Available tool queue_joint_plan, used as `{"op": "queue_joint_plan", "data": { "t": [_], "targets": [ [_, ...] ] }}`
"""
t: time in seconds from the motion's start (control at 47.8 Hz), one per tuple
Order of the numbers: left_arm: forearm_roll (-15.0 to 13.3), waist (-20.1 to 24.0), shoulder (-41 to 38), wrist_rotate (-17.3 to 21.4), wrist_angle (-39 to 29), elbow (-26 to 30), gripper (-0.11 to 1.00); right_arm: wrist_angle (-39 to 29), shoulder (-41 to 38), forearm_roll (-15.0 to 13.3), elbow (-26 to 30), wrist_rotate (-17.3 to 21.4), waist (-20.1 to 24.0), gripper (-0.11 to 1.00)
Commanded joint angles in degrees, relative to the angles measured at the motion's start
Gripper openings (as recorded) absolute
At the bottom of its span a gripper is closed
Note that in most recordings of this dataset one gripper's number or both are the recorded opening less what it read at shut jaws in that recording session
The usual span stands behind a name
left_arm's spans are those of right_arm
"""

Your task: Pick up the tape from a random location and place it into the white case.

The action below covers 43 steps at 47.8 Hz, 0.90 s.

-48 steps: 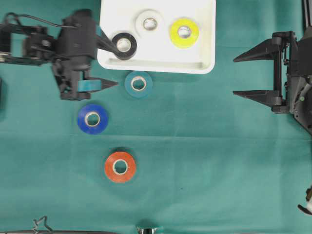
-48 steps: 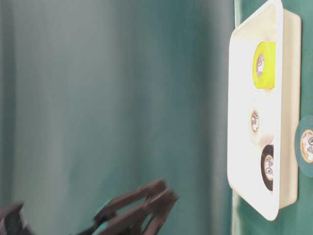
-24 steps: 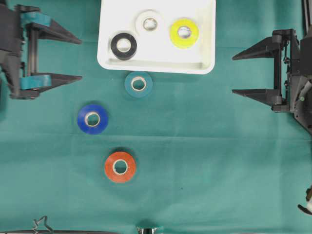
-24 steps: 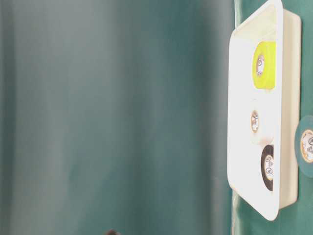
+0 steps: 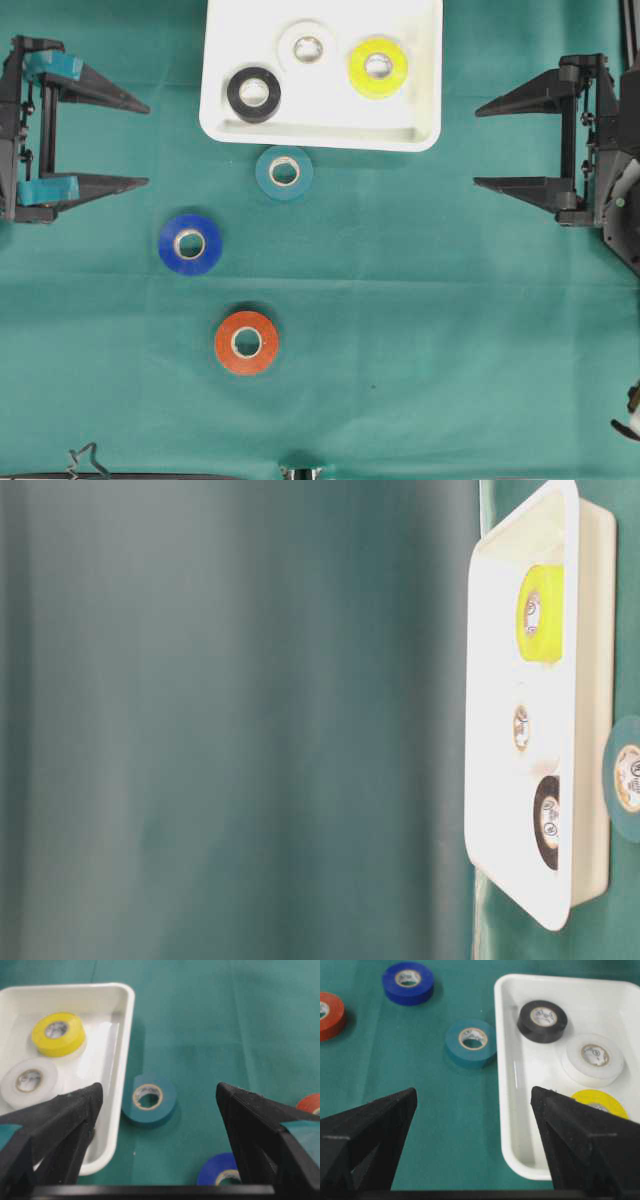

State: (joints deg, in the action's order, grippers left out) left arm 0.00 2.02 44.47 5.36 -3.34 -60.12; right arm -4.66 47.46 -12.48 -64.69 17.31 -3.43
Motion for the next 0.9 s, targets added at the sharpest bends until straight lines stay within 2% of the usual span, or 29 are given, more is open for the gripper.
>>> {"op": "queue_joint_plan", "data": {
  "t": [0.0, 0.167, 0.878],
  "targets": [
    [-0.09, -0.62, 0.09, -0.09, 2.81, -0.44, 0.96, 0.7, -0.79, -0.09, 1.49, -0.09, -0.18, 0.87],
    [-0.09, -0.88, 0.09, -0.09, 5.36, -1.67, 0.96, 1.67, -1.76, -0.18, 1.41, -0.09, -0.35, 0.87],
    [-0.09, -0.88, 0.0, -0.09, 5.45, -1.67, 0.96, 2.11, -1.93, -0.53, 1.41, -0.09, -0.44, 0.87]
  ]
}}
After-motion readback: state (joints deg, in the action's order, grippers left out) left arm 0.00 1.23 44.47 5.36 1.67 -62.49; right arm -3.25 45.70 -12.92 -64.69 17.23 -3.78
